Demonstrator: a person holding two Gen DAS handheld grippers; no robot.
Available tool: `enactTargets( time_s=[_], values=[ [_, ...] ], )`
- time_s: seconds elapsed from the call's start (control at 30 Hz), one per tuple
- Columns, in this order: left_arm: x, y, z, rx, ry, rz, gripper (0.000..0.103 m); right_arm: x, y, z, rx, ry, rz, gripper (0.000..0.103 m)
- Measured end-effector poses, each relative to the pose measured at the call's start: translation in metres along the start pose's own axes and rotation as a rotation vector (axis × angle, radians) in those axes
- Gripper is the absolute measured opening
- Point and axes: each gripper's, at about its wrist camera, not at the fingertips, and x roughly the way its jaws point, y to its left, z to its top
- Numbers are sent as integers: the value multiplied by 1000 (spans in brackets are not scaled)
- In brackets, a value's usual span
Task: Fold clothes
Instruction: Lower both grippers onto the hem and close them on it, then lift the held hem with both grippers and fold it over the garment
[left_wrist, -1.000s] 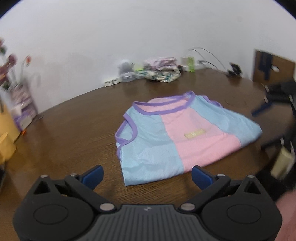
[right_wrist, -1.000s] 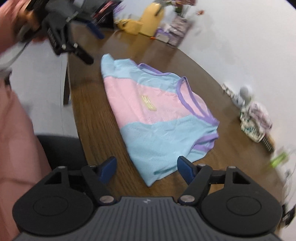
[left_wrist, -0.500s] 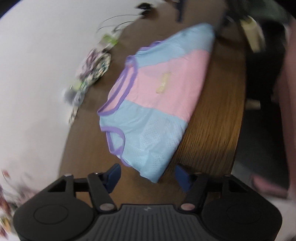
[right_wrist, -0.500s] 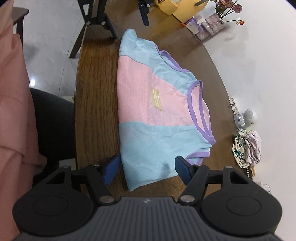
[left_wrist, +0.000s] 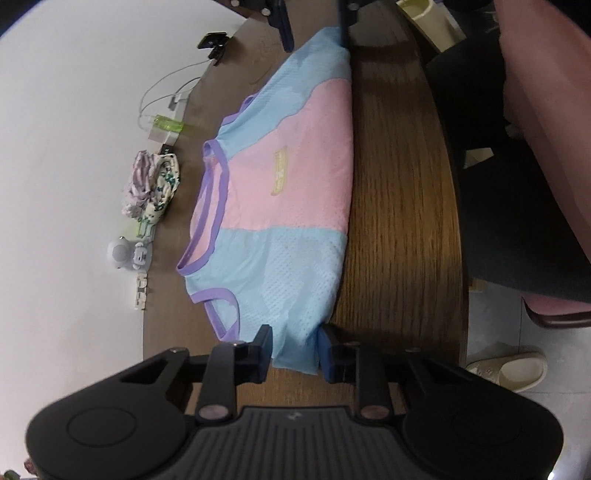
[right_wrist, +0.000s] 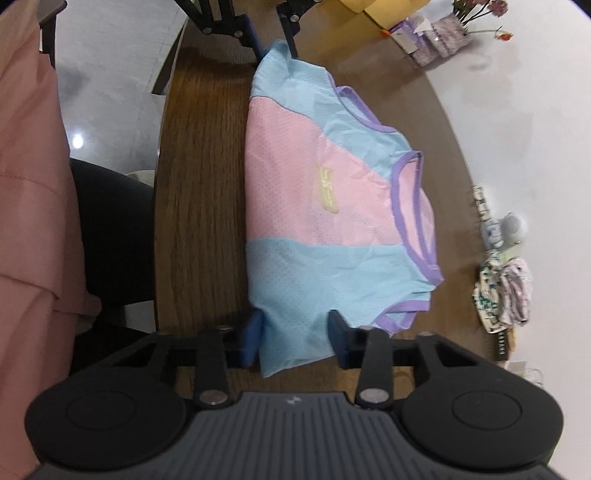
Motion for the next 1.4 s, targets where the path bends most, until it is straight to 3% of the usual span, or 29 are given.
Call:
enactTargets(
  time_s=[0.13,0.27,0.57,0.87,1.13,1.4],
  values=[
    [3,7,3,-15,15,-56,4,5,-6,2,22,11,46,14],
    [2,8,4,-31,14,-68,2,6,-6,1,36,6,50,6],
    [-3,21,9,-77,1,-109,1,1,-24,4,102,18,93,2],
    [-9,42,12,-103,9,-104,0,-5,-50,3,143,15,74,2],
    [-4,74,24,-153,32,5,0,-8,-78,1,180,14,27,1],
    [18,117,32,-206,66,66,0,0,-132,-6,236,6,-3,1]
  ],
)
